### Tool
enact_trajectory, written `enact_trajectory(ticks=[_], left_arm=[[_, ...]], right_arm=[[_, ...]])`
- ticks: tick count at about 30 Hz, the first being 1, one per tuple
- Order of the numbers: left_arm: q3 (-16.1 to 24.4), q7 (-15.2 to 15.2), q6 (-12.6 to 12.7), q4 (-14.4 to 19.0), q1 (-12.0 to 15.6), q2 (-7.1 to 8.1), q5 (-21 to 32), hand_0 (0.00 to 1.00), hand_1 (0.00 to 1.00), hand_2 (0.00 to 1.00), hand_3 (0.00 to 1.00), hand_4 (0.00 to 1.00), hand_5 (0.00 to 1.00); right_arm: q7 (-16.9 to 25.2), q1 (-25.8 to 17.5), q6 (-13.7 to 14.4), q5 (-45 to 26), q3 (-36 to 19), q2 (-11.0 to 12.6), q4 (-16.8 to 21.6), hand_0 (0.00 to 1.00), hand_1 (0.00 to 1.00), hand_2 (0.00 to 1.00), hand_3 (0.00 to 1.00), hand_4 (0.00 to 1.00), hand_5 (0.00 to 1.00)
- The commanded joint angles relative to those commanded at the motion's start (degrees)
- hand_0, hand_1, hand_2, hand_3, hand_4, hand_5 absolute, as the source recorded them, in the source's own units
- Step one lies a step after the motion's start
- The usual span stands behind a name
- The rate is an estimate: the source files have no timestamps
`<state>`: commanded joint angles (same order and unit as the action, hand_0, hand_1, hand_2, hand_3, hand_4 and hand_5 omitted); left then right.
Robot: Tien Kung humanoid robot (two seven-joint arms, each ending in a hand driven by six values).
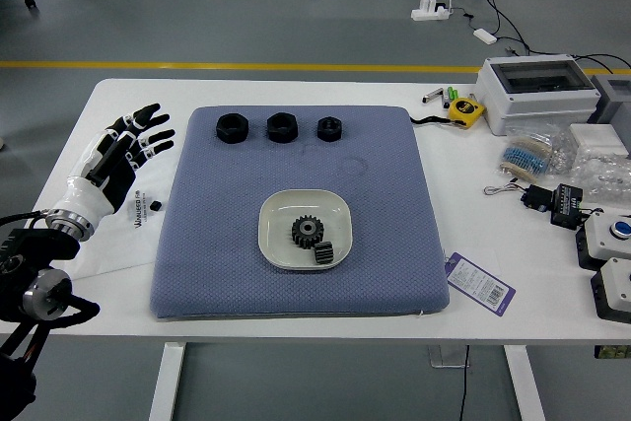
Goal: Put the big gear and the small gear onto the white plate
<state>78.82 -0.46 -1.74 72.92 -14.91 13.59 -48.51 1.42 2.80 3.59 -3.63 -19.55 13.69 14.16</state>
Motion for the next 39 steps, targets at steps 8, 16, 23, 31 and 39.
enact_trajectory(ticks=[8,16,23,31,39], left_arm=[[5.76,-0.17,-1.82,0.59,3.23,-1.50,-6.36,0.730,0.689,0.750,0.737,0.979,0.545],[9.76,-0.94,-2.25,1.67,6.40,-3.81,-8.98,0.728,0.677,0.741,0.731,0.970,0.552],[11.77,-1.23,-2.58,2.62,7.03,-5.79,-11.38,0.727,0.678,0.735,0.730,0.973,0.569],[13.22,-1.37,-2.67,3.44,7.85,-6.13,-11.94,0.729,0.676,0.734,0.729,0.970,0.577],[13.53,-1.27,-2.73,3.63,8.19,-5.95,-11.87,0.729,0.678,0.734,0.727,0.969,0.577]], right_arm=[[-0.19,-0.30,0.15,0.37,-0.27,-0.16,0.01,0.713,0.726,0.801,0.735,0.996,0.802],[-0.17,-0.61,0.24,0.23,-0.28,-0.31,0.01,0.710,0.724,0.801,0.733,0.994,0.802],[-0.16,-0.56,0.22,0.22,-0.19,-0.30,0.00,0.712,0.723,0.800,0.733,0.993,0.802],[-0.01,-0.42,0.17,-0.25,0.10,-0.25,0.00,0.711,0.722,0.799,0.732,0.990,0.801],[-0.02,-0.28,0.14,-0.22,0.12,-0.22,-0.02,0.711,0.722,0.799,0.731,0.989,0.801]])
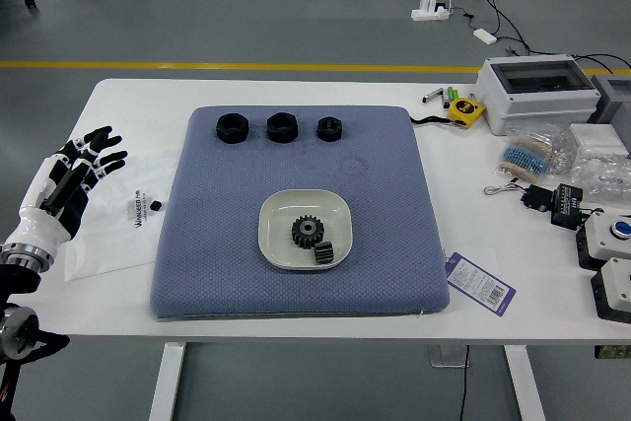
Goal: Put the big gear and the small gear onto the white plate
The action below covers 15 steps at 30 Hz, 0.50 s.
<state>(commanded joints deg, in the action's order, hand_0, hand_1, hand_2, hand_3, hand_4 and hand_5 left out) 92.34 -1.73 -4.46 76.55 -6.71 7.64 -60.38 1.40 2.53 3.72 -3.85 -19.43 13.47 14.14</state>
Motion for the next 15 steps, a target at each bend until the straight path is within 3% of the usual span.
enact_trajectory(ticks=[15], left_arm=[[0.23,0.32,-0.18,0.10,0.33,-0.11,-0.32,0.730,0.675,0.732,0.725,0.968,0.577]], right_arm=[[-0.08,0.20,0.04,0.22,-0.11,0.06,-0.02,0.712,0.721,0.796,0.729,0.985,0.799]])
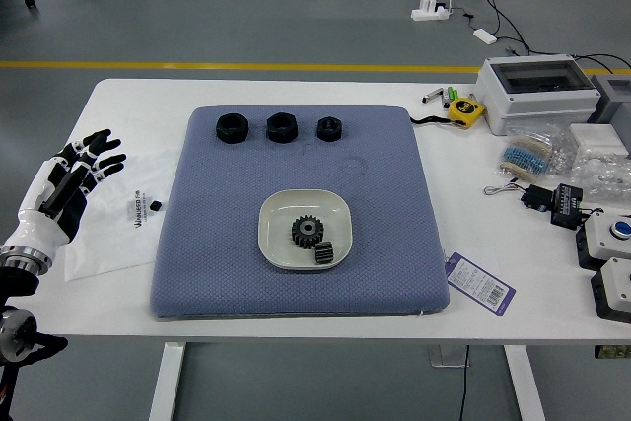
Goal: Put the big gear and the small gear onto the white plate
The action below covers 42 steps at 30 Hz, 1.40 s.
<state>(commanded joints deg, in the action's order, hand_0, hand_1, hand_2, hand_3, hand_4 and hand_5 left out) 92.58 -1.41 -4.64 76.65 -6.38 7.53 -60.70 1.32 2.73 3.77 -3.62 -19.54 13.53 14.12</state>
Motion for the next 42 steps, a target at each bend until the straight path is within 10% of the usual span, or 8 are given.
enact_trajectory(ticks=[42], left_arm=[[-0.72,-0.12,0.12,0.10,-0.34,0.14,-0.50,0.732,0.674,0.731,0.720,0.970,0.583]], right_arm=[[-0.05,0.10,0.13,0.15,-0.03,0.07,0.04,0.711,0.720,0.796,0.727,0.984,0.798]])
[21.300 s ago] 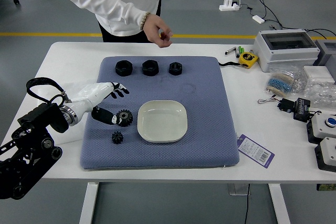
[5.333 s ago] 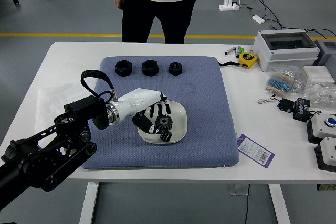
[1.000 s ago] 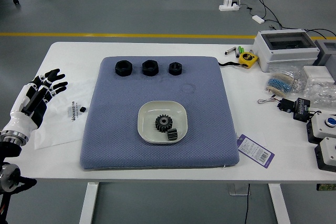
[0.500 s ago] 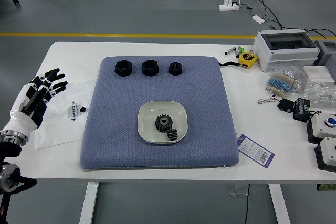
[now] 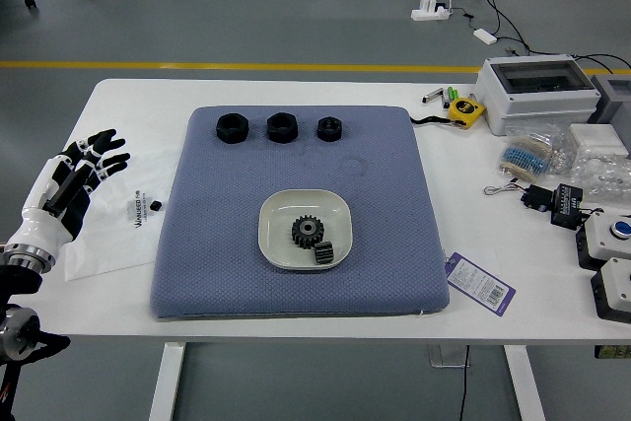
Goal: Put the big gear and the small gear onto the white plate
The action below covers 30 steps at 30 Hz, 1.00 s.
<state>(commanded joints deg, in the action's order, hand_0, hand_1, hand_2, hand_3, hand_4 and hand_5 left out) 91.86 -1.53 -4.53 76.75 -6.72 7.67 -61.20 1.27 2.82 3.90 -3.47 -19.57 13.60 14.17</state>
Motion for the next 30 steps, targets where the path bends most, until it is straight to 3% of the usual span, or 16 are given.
enact_trajectory(ticks=[30], left_arm=[[-0.70,0.25,-0.24,0.05,0.27,0.20,-0.44,0.736,0.674,0.730,0.719,0.968,0.588]], right_arm=[[-0.17,-0.35,0.16,0.30,-0.34,-0.14,0.03,0.710,0.720,0.796,0.725,0.982,0.797]])
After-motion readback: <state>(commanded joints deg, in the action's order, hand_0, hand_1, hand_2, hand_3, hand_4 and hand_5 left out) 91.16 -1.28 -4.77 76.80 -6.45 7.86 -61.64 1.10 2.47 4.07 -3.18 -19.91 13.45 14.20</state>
